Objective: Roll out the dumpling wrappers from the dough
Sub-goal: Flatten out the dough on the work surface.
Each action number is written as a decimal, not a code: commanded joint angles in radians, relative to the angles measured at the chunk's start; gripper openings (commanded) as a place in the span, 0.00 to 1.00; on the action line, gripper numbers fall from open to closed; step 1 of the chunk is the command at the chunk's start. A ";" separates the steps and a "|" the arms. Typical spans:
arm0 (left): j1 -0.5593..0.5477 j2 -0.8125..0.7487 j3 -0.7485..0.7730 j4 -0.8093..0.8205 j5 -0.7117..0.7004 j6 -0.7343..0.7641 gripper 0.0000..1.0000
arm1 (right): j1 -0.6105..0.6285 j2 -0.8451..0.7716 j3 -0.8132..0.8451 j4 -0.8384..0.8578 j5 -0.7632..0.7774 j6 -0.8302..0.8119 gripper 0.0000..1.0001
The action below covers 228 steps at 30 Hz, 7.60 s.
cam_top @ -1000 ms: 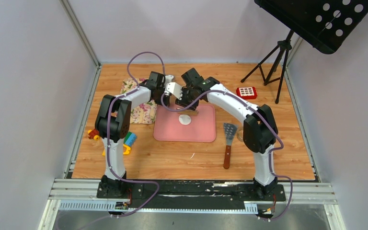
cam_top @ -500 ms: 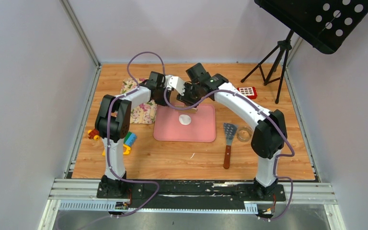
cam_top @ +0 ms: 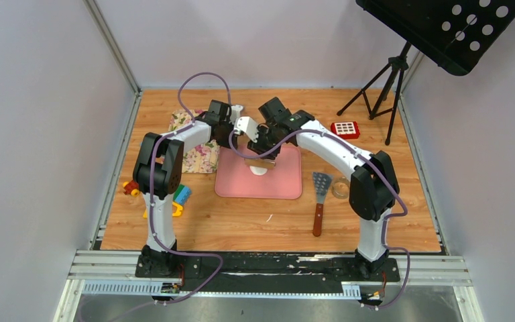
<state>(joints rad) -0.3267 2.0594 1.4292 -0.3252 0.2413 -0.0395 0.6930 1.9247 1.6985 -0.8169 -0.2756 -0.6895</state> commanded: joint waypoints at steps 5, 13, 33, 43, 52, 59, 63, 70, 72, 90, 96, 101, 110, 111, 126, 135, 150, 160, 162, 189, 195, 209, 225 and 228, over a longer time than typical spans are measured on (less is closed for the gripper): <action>0.001 0.016 0.008 -0.020 -0.037 0.007 0.00 | 0.023 -0.020 -0.090 0.003 -0.087 0.001 0.00; 0.002 0.019 0.009 -0.019 -0.037 0.006 0.00 | 0.023 -0.075 -0.182 0.003 -0.141 -0.062 0.00; 0.001 0.024 0.012 -0.023 -0.037 0.004 0.00 | 0.039 -0.115 -0.246 -0.044 -0.150 -0.161 0.00; 0.002 0.026 0.011 -0.023 -0.035 0.006 0.00 | 0.051 -0.112 -0.237 -0.085 -0.146 -0.188 0.00; 0.002 0.027 0.011 -0.021 -0.035 0.004 0.00 | 0.056 -0.111 -0.242 -0.114 -0.147 -0.206 0.00; 0.002 0.027 0.010 -0.021 -0.036 0.006 0.00 | 0.062 -0.113 -0.238 -0.137 -0.151 -0.220 0.00; 0.002 0.029 0.010 -0.021 -0.035 0.006 0.00 | 0.063 -0.108 -0.236 -0.136 -0.139 -0.220 0.00; 0.002 0.028 0.011 -0.021 -0.036 0.006 0.00 | 0.065 -0.104 -0.230 -0.137 -0.131 -0.213 0.00; 0.002 0.027 0.011 -0.021 -0.037 0.007 0.00 | 0.065 -0.116 -0.222 -0.138 -0.136 -0.210 0.00; 0.002 0.031 0.009 -0.017 -0.027 0.006 0.00 | 0.031 -0.211 -0.035 0.009 -0.062 -0.052 0.00; 0.002 0.029 0.009 -0.018 -0.024 0.004 0.00 | 0.031 -0.117 -0.006 0.048 -0.005 -0.041 0.00; 0.002 0.026 0.007 -0.018 -0.024 0.004 0.00 | 0.049 -0.051 -0.048 0.103 0.036 -0.045 0.00; 0.002 0.027 0.008 -0.017 -0.025 0.004 0.00 | 0.067 0.038 -0.104 0.144 0.083 -0.052 0.00; 0.002 0.027 0.009 -0.017 -0.025 0.004 0.00 | 0.070 0.040 -0.112 0.145 0.082 -0.056 0.00; 0.002 0.028 0.010 -0.018 -0.031 0.003 0.00 | 0.117 -0.084 -0.263 -0.020 -0.050 -0.259 0.00; 0.002 0.025 0.010 -0.018 -0.029 0.001 0.00 | 0.126 -0.091 -0.328 -0.044 0.005 -0.295 0.00; 0.001 0.028 0.009 -0.018 -0.034 0.000 0.00 | 0.132 -0.156 -0.441 -0.081 -0.004 -0.320 0.00; 0.001 0.026 0.007 -0.017 -0.036 0.000 0.00 | 0.141 -0.169 -0.484 -0.091 -0.001 -0.318 0.00; 0.002 0.027 0.007 -0.018 -0.036 0.000 0.00 | 0.144 -0.169 -0.486 -0.099 -0.007 -0.321 0.00; 0.002 0.017 0.005 -0.019 -0.036 0.001 0.00 | 0.155 -0.185 -0.498 -0.211 -0.023 -0.349 0.00; 0.002 0.014 0.004 -0.020 -0.036 0.001 0.00 | 0.155 -0.183 -0.497 -0.213 -0.021 -0.350 0.00; 0.001 0.016 0.005 -0.020 -0.035 0.001 0.00 | 0.157 -0.185 -0.484 -0.259 -0.027 -0.360 0.00; 0.002 0.016 0.007 -0.021 -0.034 0.000 0.00 | 0.157 -0.185 -0.458 -0.286 -0.017 -0.366 0.00; 0.002 0.016 0.008 -0.021 -0.033 0.000 0.00 | 0.158 -0.188 -0.451 -0.290 -0.014 -0.368 0.00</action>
<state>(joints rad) -0.3267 2.0594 1.4292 -0.3260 0.2413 -0.0399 0.8356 1.6775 1.3109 -0.7300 -0.2188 -1.1103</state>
